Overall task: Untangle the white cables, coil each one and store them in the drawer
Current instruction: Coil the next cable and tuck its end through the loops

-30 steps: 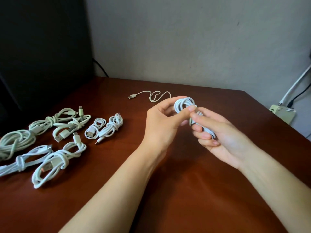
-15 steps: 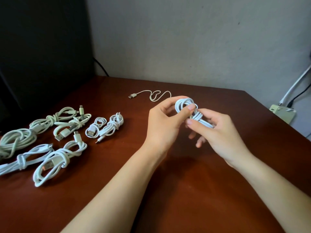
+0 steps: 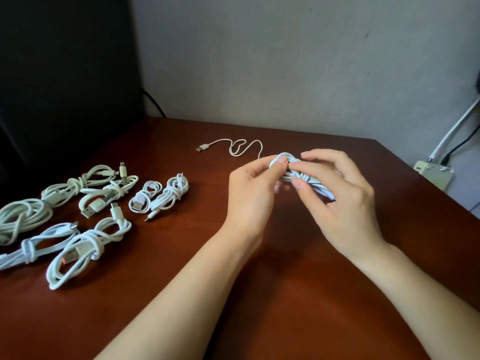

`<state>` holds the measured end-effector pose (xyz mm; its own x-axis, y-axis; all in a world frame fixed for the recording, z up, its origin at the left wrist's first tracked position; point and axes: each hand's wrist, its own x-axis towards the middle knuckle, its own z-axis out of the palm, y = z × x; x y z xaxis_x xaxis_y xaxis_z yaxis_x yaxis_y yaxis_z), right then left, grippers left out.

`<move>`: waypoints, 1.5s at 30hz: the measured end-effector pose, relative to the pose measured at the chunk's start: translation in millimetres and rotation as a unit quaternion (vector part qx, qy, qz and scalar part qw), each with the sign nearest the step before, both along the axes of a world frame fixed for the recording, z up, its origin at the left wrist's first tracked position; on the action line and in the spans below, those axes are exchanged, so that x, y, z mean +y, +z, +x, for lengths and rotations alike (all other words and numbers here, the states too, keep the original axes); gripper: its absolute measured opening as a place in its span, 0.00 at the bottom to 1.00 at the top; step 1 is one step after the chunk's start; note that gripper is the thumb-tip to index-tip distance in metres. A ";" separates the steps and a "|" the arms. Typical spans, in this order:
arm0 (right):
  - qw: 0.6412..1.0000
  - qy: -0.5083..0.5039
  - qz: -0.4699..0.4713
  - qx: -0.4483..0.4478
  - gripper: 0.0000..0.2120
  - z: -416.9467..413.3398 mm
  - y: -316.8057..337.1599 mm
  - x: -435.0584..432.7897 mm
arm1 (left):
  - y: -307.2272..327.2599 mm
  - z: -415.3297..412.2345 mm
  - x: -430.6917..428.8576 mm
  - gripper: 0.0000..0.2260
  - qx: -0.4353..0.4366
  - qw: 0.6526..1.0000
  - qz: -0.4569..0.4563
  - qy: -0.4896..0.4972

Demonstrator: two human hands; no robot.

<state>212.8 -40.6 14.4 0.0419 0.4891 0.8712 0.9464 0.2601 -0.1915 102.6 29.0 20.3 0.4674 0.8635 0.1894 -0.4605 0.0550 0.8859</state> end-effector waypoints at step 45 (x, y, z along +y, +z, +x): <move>0.936 0.064 -0.098 0.331 0.09 0.3 9.3 1.7 | -10.7 -7.2 6.2 0.08 0.096 0.958 0.268 0.038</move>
